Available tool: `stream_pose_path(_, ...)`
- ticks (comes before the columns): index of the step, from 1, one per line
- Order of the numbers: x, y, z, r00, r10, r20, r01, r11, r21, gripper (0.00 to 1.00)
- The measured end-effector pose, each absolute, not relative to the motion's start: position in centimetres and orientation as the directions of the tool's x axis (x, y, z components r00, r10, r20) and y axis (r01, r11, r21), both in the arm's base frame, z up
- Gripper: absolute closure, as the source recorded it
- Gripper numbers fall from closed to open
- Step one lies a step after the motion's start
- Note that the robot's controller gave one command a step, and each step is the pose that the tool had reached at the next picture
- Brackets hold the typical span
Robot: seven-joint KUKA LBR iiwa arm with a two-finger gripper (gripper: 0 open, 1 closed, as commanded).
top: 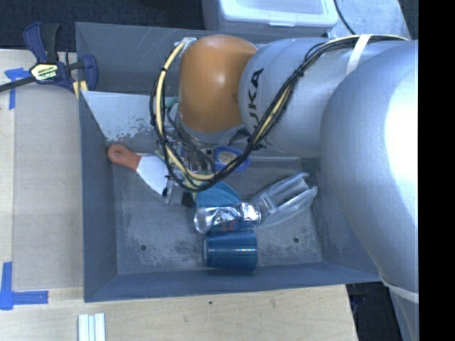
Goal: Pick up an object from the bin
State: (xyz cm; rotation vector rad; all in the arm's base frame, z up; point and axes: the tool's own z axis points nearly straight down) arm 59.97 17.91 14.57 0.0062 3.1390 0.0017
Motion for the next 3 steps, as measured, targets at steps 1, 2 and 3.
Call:
stream_pose_path(1, 60.0, 17.9, 14.6, -1.000, 0.004, -0.003, 0.004, 1.000, 0.001, 0.00)
stream_pose_path(2, 60.0, 17.8, 14.6, -1.000, 0.015, -0.004, 0.015, 1.000, 0.002, 0.00)
stream_pose_path(3, 53.0, 16.4, 11.4, -0.998, -0.059, 0.002, -0.059, 0.998, 0.000, 0.00)
